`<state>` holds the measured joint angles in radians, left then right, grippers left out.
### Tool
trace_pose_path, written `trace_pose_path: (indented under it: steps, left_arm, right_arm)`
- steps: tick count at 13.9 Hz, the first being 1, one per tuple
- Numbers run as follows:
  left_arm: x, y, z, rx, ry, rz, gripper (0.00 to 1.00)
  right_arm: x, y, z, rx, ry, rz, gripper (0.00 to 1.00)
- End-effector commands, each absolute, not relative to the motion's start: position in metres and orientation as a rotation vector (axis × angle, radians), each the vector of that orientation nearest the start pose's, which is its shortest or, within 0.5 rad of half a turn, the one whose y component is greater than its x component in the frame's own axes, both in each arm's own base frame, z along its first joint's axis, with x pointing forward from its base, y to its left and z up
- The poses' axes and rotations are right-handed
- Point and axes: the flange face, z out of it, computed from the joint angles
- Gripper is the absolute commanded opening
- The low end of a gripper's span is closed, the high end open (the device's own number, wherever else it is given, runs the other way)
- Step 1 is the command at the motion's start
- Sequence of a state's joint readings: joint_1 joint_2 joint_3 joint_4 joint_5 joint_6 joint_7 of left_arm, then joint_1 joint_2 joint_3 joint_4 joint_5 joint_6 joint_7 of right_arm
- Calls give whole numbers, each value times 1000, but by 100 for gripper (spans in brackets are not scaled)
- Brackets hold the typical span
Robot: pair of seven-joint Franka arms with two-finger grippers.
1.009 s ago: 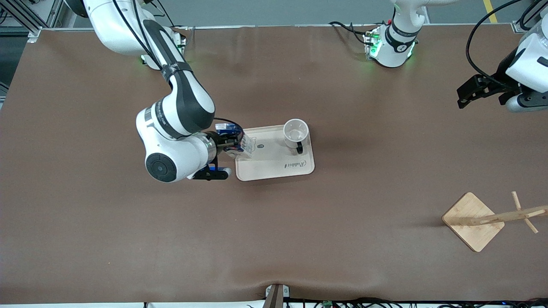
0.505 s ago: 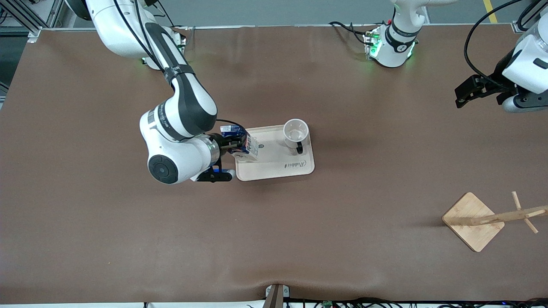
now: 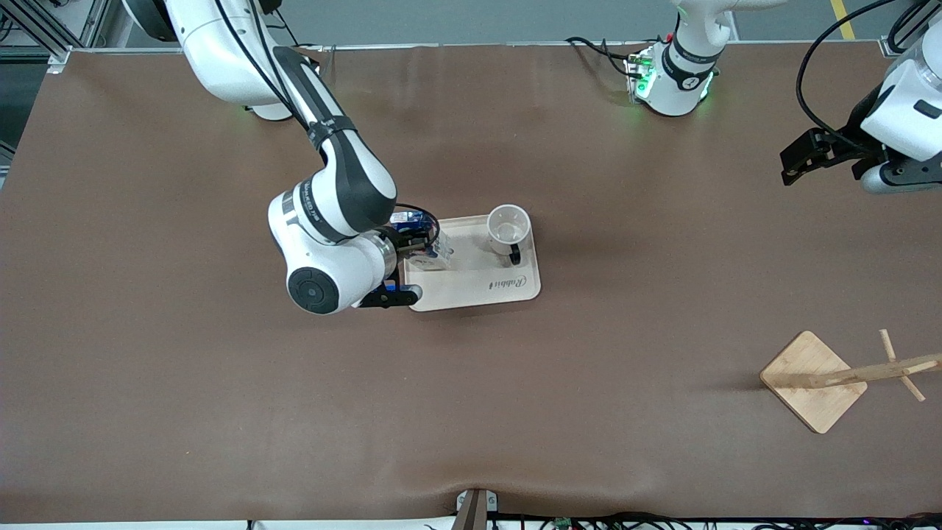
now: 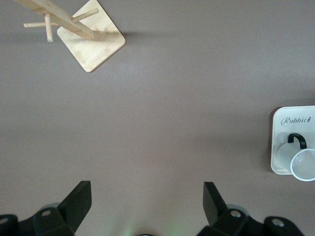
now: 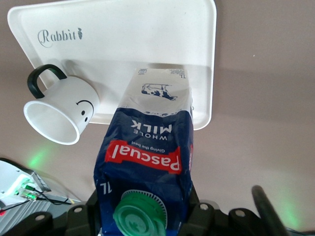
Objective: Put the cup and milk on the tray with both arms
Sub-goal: 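Carry the milk carton with the right gripper over the tray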
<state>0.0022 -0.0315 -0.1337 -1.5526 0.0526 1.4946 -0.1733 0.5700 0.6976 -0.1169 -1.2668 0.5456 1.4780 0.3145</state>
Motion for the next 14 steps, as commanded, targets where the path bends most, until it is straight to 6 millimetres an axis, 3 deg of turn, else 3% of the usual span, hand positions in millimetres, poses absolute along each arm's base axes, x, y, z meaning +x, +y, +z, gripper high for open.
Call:
trace_pose_path:
  steps: [1,14]
  left_arm:
    - [528,-66,647,-3096,-61,38,100]
    - [526,-70,650,-3096,-57,36,100]
  right_arm:
    - [579,379,332,-2800,-125,857,0]
    - [574,397,322,-2852,-158,795,0]
